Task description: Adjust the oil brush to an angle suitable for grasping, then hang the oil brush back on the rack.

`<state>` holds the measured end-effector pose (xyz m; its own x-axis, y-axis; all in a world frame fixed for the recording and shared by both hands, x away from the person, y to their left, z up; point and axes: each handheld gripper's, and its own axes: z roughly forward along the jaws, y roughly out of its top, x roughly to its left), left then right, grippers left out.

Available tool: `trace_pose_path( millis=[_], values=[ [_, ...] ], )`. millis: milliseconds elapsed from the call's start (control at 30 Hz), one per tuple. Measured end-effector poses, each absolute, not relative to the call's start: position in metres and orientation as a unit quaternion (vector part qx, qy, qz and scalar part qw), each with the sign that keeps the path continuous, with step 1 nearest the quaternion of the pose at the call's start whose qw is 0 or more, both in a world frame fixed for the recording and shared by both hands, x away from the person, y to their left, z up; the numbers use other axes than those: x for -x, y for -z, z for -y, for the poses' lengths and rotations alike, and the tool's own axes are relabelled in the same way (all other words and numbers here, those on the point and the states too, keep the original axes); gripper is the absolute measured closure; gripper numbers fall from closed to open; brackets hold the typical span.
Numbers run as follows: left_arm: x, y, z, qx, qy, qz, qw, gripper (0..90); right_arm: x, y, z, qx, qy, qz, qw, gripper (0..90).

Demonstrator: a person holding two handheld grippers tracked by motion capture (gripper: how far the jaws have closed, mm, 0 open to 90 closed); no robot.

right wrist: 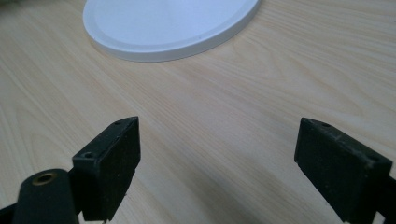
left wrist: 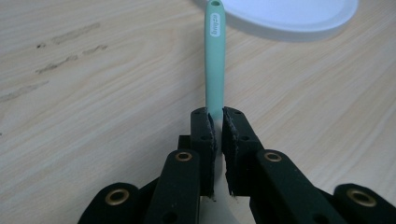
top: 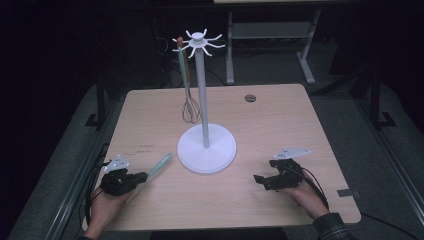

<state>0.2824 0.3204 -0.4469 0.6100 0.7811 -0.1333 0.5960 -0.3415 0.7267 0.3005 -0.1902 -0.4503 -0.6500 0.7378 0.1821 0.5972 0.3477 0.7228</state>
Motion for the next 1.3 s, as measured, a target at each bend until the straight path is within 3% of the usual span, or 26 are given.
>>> trace_pose_path(
  millis=[433, 700, 933, 1100, 1300],
  values=[
    [-0.272, 0.427, -0.303, -0.799, -0.110, -0.403, 0.433, 83.4, -0.304, 0.444, 0.179, -0.412, -0.431, -0.801, 0.045, 14.8],
    [-0.273, 0.415, -0.273, -0.802, -0.102, -0.368, 0.458, 83.4, -0.306, 0.438, 0.163, -0.405, -0.458, -0.791, 0.031, 15.6],
    [-0.283, 0.405, -0.239, -0.806, -0.090, -0.338, 0.477, 83.4, -0.308, 0.429, 0.150, -0.399, -0.488, -0.776, 0.018, 25.3],
    [-0.290, 0.400, -0.216, -0.809, -0.084, -0.321, 0.486, 83.3, -0.310, 0.423, 0.145, -0.389, -0.512, -0.766, 0.002, 40.4],
    [-0.298, 0.396, -0.192, -0.809, -0.083, -0.306, 0.495, 83.3, -0.315, 0.416, 0.137, -0.387, -0.548, -0.741, -0.030, 44.8]
  ],
)
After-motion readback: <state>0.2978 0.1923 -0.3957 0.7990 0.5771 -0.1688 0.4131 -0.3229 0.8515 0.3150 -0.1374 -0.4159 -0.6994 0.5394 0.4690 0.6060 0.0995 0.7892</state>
